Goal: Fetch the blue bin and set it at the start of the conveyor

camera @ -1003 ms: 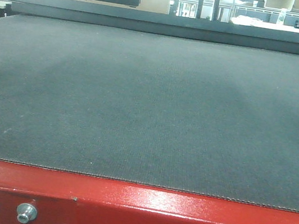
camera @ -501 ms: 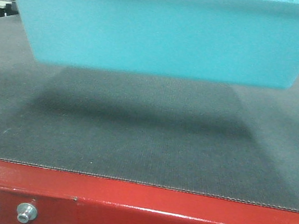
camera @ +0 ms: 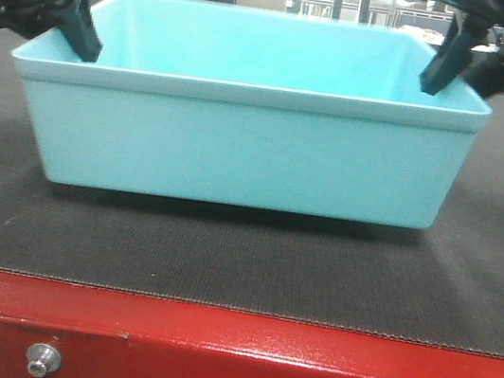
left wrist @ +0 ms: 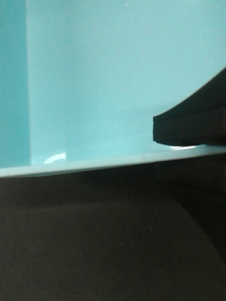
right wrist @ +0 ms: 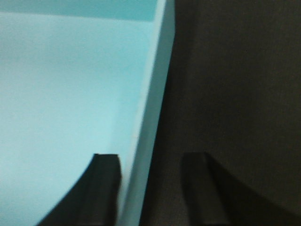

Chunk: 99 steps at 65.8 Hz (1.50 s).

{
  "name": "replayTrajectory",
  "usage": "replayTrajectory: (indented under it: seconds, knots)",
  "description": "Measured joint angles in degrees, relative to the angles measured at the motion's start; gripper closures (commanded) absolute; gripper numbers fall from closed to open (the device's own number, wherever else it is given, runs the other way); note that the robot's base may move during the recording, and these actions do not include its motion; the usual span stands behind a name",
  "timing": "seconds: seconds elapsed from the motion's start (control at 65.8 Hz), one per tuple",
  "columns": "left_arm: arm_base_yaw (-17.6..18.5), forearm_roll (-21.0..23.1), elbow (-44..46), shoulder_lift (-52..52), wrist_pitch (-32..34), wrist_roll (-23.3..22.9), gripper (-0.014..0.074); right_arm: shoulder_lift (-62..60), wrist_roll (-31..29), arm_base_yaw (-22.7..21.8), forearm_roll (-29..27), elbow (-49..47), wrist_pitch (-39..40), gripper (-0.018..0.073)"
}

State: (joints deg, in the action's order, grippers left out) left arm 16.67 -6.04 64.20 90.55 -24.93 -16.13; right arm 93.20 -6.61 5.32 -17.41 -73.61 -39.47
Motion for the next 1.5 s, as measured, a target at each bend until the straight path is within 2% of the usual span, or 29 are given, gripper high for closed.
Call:
replayTrajectory:
  seconds: [0.076, 0.137, 0.152, 0.365, 0.456, 0.592, 0.729, 0.805, 0.82, 0.927, 1.018, 1.124, 1.231, 1.504]
  knots:
    - [-0.5, -1.4, 0.0, 0.0, -0.6, 0.1, 0.0179, 0.0, 0.0, -0.4, 1.5, 0.0, 0.1, 0.0029]
    - [-0.8, -1.9, 0.4, 0.0, -1.5, 0.1, -0.002, -0.5, -0.1, -1.0, 2.5, 0.0, 0.4, -0.0003]
    - [-0.8, -2.0, 0.6, 0.0, -1.8, 0.1, -0.0037, -0.6, -0.1, -1.0, 2.7, 0.0, 0.4, -0.0005]
    - [-1.1, -2.9, 3.7, -1.7, -6.7, 0.4, 0.0106, -4.4, -0.3, -1.2, 3.0, -0.4, 0.4, 0.0004]
    - [-1.1, -4.6, 4.2, -4.9, -8.3, 0.5, 0.0202, -7.9, -0.3, -2.6, 3.0, -0.6, 0.5, 0.0071]
    - [-1.4, -7.5, 3.7, -10.1, -10.3, 0.9, 0.0416, -11.5, -0.3, -6.5, 3.0, -0.6, -0.4, 0.0273]
    - [-4.1, -8.3, 0.5, -15.9, -9.6, 1.0, 0.0707, -15.0, -0.3, -11.4, 3.0, 1.2, -1.2, 0.0563]
    - [-6.5, -8.6, -2.3, -18.3, -9.1, 1.1, 0.0707, -16.6, -0.3, -13.0, 4.1, 3.8, -1.3, 0.0718]
    - [-6.8, -8.6, -2.7, -18.7, -9.1, 1.1, 0.0707, -16.9, -0.3, -13.1, 4.3, 4.4, -1.2, 0.0726]
    - [-9.3, -8.2, -6.2, -20.5, -8.9, 1.7, 0.0707, -18.9, -0.4, -13.3, 6.3, 9.9, 0.5, 0.072]
    - [-10.5, -6.0, -9.1, -21.8, -8.2, 4.5, 0.0707, -20.9, -0.4, -13.3, 6.8, 14.8, 2.7, 0.072]
    - [-10.7, -3.4, -12.9, -24.1, -6.0, 7.0, 0.0707, -24.6, -0.4, -13.3, 6.9, 21.1, 6.0, 0.072]
    - [-10.7, -2.1, -16.8, -27.7, -2.7, 7.6, 0.0707, -29.9, -0.4, -13.1, 7.7, 27.3, 9.6, 0.072]
    - [-10.7, -2.6, -28.5, -43.6, 6.6, 8.1, 0.0707, -49.4, -0.4, -10.1, 9.5, 40.7, 20.1, 0.072]
